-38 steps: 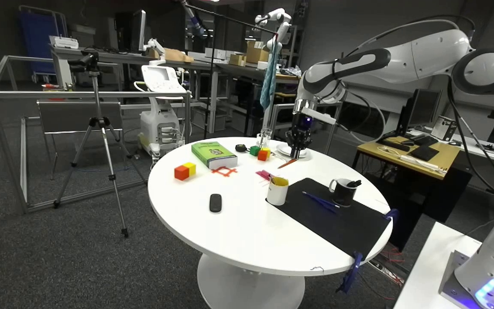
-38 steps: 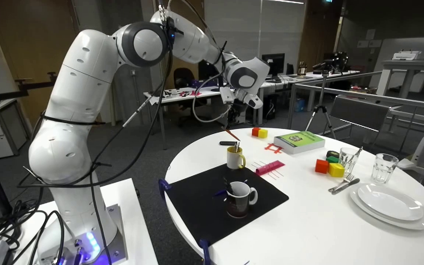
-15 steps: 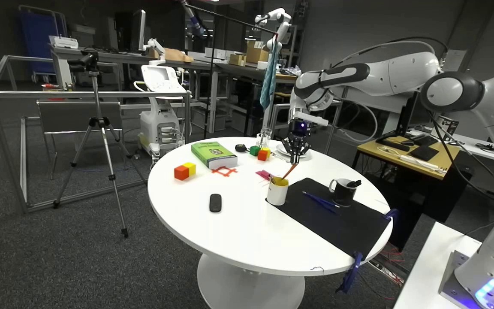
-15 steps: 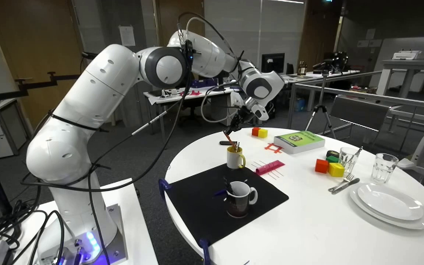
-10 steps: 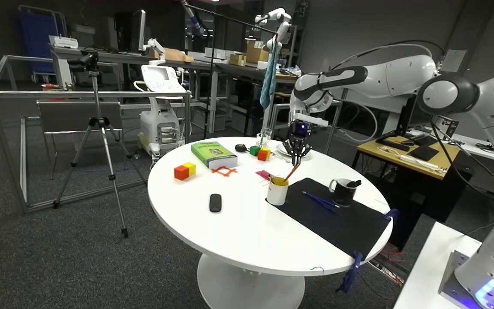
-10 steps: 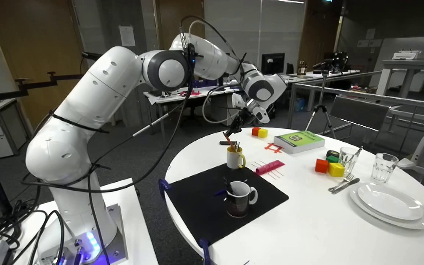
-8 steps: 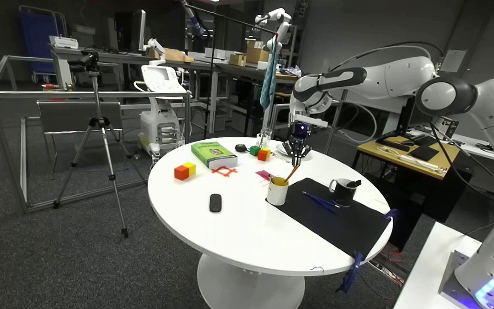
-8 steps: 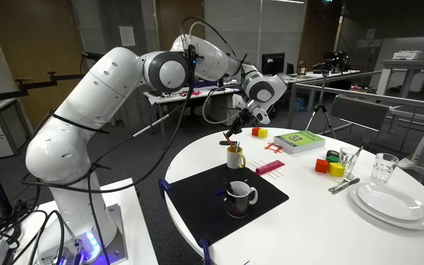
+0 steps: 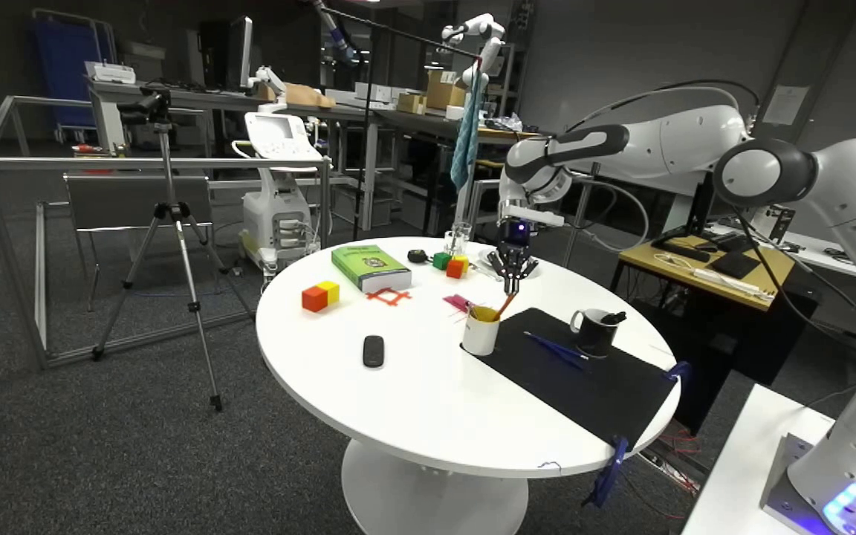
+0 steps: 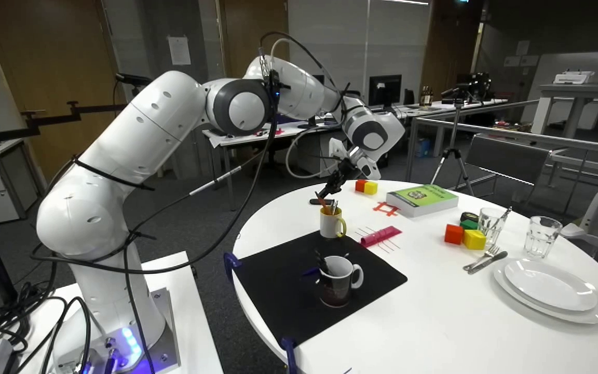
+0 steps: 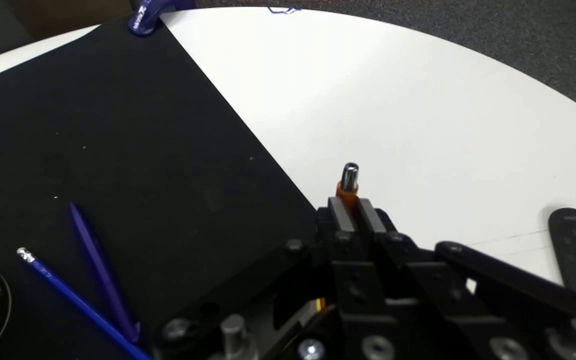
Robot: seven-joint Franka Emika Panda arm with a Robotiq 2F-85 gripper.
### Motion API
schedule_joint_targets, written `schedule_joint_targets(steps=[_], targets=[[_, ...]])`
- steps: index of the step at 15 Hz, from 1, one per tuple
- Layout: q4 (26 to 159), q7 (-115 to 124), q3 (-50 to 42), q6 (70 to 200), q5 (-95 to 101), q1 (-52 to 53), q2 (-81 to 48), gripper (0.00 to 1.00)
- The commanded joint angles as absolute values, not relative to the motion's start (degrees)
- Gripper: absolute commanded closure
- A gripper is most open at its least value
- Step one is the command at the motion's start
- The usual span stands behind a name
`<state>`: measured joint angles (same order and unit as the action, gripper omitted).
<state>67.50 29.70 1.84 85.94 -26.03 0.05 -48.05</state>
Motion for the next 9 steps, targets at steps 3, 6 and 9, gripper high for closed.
schedule_joint_targets(steps=[3,6,9], targets=[[64.5,31.8,1.7,84.6,-26.8,0.2,-49.8,0.98],[64.0,31.6,1.7,84.9,-26.6,0.2,-50.2,0.98],[64.5,31.1,1.6,85.8,-26.5,0.3,-49.9,0.61]])
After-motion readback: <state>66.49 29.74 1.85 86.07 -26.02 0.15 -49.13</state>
